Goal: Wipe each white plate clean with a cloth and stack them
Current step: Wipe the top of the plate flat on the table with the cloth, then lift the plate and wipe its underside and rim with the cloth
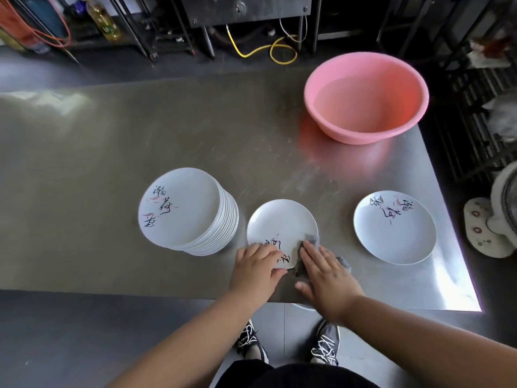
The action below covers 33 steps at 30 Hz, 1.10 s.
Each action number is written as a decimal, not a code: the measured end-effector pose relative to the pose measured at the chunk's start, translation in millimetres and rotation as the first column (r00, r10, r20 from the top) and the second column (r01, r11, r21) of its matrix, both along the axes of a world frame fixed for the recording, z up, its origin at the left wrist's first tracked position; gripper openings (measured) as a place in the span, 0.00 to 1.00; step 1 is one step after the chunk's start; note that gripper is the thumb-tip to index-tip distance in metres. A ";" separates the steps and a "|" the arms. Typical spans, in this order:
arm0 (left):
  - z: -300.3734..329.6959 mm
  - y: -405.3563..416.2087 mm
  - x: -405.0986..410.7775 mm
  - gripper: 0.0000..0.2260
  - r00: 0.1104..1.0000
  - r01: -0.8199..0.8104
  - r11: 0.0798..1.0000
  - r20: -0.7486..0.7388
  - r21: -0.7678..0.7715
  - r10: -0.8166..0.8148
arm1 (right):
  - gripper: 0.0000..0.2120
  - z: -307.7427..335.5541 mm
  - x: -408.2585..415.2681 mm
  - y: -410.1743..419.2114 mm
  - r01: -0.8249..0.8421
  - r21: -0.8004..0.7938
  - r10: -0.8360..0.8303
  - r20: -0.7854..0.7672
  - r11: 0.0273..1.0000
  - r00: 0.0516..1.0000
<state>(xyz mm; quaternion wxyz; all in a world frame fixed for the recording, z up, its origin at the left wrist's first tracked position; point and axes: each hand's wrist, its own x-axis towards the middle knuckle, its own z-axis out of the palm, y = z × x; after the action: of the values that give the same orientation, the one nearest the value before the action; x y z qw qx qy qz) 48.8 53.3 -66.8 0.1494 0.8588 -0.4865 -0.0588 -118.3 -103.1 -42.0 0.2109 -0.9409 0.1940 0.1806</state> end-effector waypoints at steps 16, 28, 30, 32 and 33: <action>7.8 -1.0 2.8 0.18 0.998 0.007 0.999 -0.068 0.048 -0.003 | 0.35 -8.6 24.4 -29.7 0.032 -0.127 -0.011 0.165 0.991 0.986; 15.2 -3.4 1.9 0.16 0.991 0.036 0.998 -0.127 0.044 -0.030 | 0.22 -14.0 -3.8 7.6 -0.010 -0.053 0.030 0.391 0.999 0.920; 23.8 -3.9 5.5 0.16 0.990 0.051 0.995 -0.137 0.086 -0.039 | 0.16 0.6 4.8 -2.8 0.066 -0.024 -0.055 0.309 0.998 0.949; 33.1 -6.2 9.9 0.19 0.990 0.010 0.993 -0.139 0.121 0.007 | 0.11 14.1 13.0 -20.2 0.227 0.001 -0.223 0.192 0.974 0.956; 38.2 -8.1 11.8 0.20 0.989 -0.036 0.989 -0.135 0.144 0.055 | 0.08 18.5 16.6 -29.7 0.315 0.014 -0.314 0.124 0.949 0.941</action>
<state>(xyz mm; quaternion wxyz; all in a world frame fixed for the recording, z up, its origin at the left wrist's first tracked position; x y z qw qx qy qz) 60.6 45.1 -28.6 0.1232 0.8719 -0.4498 -0.1492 -101.8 -132.8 -23.5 0.2459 -0.9079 0.3286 0.0850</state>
